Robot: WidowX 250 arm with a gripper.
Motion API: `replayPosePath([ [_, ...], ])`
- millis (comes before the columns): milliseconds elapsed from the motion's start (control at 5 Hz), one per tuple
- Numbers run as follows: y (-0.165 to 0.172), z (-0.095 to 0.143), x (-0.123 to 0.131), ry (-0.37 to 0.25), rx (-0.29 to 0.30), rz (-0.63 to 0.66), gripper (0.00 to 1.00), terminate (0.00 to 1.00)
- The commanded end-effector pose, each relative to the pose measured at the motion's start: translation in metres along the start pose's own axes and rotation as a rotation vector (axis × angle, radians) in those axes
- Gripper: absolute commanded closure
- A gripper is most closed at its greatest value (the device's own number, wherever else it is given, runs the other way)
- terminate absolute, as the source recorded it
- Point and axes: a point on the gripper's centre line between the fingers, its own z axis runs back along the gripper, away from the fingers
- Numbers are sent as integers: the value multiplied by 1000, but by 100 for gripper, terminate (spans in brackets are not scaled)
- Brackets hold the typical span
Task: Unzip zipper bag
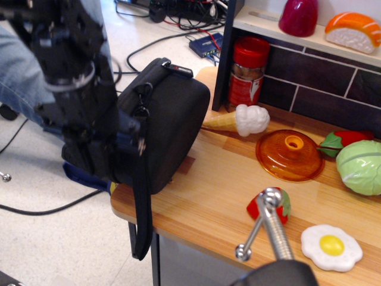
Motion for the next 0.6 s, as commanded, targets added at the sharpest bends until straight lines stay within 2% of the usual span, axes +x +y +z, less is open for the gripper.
replayPosePath([
  [0,-22,74,62,-166,-95,125,100,0],
  [200,-23,91,75,-189,-110,181,100,0],
  [400,-22,95,85,-112,-123,205,100,100],
])
